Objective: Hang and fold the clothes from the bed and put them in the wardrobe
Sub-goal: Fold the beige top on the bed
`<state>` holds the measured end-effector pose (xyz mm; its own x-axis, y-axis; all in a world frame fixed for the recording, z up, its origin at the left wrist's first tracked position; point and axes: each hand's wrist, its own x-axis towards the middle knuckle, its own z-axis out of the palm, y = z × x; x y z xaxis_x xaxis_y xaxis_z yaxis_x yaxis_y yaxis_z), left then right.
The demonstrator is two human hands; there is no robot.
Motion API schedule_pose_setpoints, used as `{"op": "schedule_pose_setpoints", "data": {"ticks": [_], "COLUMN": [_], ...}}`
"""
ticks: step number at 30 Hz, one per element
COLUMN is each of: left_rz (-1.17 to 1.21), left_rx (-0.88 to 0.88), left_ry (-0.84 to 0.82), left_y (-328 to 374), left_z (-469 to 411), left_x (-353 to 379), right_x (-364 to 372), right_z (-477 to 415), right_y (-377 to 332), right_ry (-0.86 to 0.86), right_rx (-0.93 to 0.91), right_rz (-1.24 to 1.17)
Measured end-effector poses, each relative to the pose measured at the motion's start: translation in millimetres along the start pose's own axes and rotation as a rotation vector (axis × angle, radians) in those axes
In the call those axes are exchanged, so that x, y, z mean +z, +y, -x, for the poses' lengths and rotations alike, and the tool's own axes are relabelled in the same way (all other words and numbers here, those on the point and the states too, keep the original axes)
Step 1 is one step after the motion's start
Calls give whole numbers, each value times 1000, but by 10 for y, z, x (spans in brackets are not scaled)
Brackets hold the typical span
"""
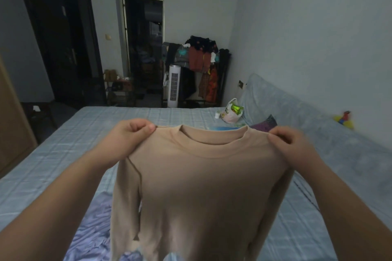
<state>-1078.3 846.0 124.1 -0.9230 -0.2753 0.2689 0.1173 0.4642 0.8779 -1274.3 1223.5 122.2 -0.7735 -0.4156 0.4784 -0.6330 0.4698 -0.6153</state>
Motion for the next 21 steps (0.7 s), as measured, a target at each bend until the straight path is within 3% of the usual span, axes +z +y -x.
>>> {"op": "schedule_pose_setpoints", "data": {"ticks": [3, 7, 13, 21], "left_rz": [-82, -195, -331, -672], "left_rx": [25, 17, -49, -214], "left_ry": [62, 203, 261, 169], "left_y": [-82, -251, -690, -1696], "left_z": [-132, -393, -1016, -1888], "left_x": [215, 462, 1122, 2116], "right_x": [-122, -133, 87, 824], "right_z": [-6, -149, -525, -1298], "right_y": [229, 480, 1312, 2885], "right_ry": [42, 32, 31, -203], "right_rx": [-15, -12, 1, 76], "right_rz": [297, 455, 459, 420]}}
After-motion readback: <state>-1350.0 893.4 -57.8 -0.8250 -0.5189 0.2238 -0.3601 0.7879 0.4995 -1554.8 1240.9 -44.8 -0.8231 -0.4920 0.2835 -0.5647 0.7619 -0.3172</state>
